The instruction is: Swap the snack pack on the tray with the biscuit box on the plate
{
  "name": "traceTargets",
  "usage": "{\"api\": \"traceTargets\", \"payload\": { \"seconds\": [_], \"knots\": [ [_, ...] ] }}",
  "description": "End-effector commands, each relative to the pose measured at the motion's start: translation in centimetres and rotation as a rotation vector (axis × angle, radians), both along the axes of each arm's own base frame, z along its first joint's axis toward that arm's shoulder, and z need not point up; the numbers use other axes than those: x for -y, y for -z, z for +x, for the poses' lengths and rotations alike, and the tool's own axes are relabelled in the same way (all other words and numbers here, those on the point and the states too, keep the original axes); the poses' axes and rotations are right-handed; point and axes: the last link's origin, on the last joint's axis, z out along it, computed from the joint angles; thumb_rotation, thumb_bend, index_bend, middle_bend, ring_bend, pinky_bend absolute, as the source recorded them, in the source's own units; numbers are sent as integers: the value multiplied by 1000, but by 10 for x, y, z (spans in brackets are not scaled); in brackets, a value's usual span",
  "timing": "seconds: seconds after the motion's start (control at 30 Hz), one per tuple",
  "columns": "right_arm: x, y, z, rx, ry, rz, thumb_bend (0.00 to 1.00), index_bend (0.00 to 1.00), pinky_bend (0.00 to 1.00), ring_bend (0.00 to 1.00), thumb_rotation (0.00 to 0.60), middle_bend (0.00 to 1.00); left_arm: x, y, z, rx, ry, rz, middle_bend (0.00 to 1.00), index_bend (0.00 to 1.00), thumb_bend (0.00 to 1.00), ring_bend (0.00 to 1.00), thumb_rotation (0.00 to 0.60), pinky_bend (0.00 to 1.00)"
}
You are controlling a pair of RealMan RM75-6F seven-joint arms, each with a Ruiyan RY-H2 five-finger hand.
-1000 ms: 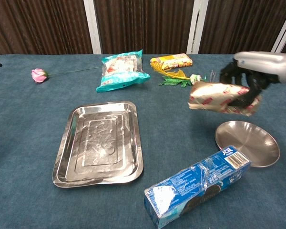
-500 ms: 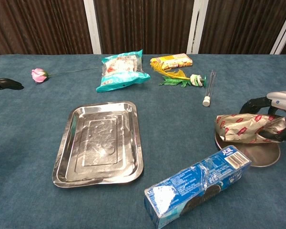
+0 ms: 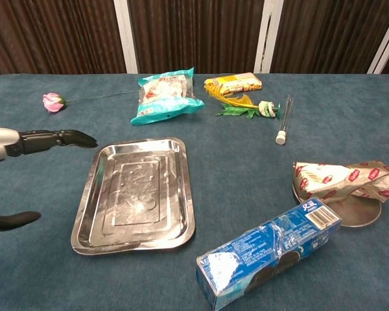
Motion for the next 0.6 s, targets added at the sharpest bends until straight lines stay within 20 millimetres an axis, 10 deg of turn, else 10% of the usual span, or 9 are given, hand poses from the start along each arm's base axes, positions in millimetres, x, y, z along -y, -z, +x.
{"api": "traceTargets", "payload": {
  "seconds": [0.03,0.6],
  "knots": [
    [-44,-41,-20,-66,62,-164,153,0,0,0,600,0,-2,23,25,62,-5,-95,0,0,368,0,600,1],
    [-44,-79,-49,44,158,-195,152,0,0,0,600,0,12,152,145,121,78,-270,0,0,369,0,600,5]
  ]
}}
